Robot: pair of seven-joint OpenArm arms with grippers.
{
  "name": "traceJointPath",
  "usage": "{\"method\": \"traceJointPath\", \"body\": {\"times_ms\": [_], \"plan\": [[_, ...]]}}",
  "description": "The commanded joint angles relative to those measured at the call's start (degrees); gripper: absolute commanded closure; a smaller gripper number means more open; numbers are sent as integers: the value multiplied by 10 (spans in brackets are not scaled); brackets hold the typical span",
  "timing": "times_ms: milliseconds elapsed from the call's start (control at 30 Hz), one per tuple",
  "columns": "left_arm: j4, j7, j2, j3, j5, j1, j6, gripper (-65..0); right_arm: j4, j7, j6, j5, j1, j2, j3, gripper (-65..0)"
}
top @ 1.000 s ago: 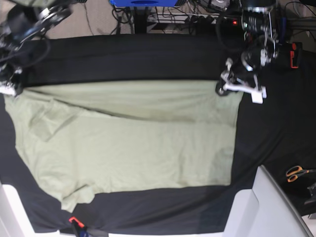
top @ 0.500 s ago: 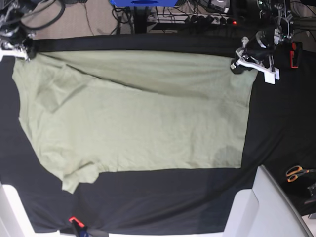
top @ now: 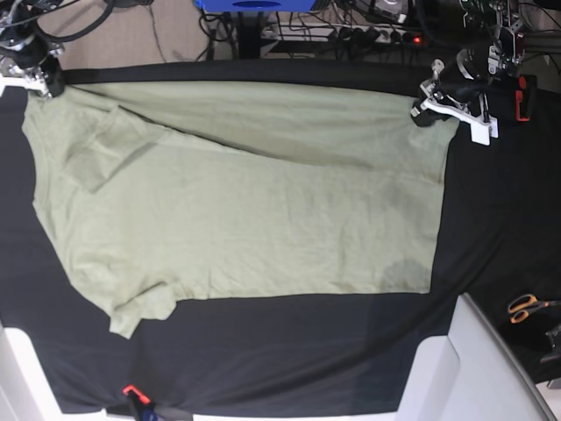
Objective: Fold the T-shirt properly
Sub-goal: 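Drag the folded shirt across the table with both grippers, then release the shirt and move the right gripper to the collar area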
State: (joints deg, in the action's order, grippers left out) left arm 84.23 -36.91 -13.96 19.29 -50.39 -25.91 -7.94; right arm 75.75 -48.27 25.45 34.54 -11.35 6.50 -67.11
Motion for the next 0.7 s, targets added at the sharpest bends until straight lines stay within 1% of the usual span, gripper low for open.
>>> {"method": "traceJointPath", "body": {"times_ms": [0, 100, 167, 200, 233, 267, 300, 333, 367, 400, 467, 500, 533, 633, 667], "plan": [[9, 9, -9, 4, -1, -2, -3, 0, 9, 8, 1, 8, -4, -9, -2, 0], [7, 7, -9, 3, -1, -3, -1, 0, 10, -19, 1, 9, -4, -9, -4, -14], [7, 7, -9, 3, -1, -5, 0, 0, 16, -44, 1, 9, -3, -10, -4, -80], [7, 7, -9, 3, -1, -9, 0, 0, 20, -50, 1, 9, -2, -10, -4, -128], [7, 7, -11, 4, -1, -14, 0, -21, 27, -52, 1, 9, -2, -9, -5, -179], [7, 7, -11, 4, -1, -16, 0, -118, 33, -53, 1, 9, -2, -9, -5, -218], [7, 7, -12, 4, -1, -18, 0, -232, 39, -53, 1, 9, -3, -9, -5, -261], [7, 7, -12, 13, -1, -22, 0, -332, 43, -53, 1, 9, -4, -9, -5, -296], [7, 7, -10, 27, -1, -25, 0, -420, 48, -54, 1, 9, -5, -9, -5, -326], [7, 7, -9, 43, 0, -25, 0, -495, 57, -52, 1, 9, -9, -9, -5, -350], [7, 7, -8, 75, 0, -29, 0, -599, 77, -50, 1, 8, -17, -9, -4, -384], [7, 7, -8, 94, 0, -30, 0, -638, 90, -49, 1, 8, -19, -10, -4, -399], [9, 7, -8, 116, 0, -30, 0, -650, 104, -43, 1, 5, -20, -12, -4, -410], [12, 7, -13, 174, 0, -29, 0, -650, 141, -5, 0, 3, -28, -18, 2, -413], [13, 7, -13, 194, 0, -29, 0, -650, 155, 4, 0, -2, -28, -30, 10, -413]]}}
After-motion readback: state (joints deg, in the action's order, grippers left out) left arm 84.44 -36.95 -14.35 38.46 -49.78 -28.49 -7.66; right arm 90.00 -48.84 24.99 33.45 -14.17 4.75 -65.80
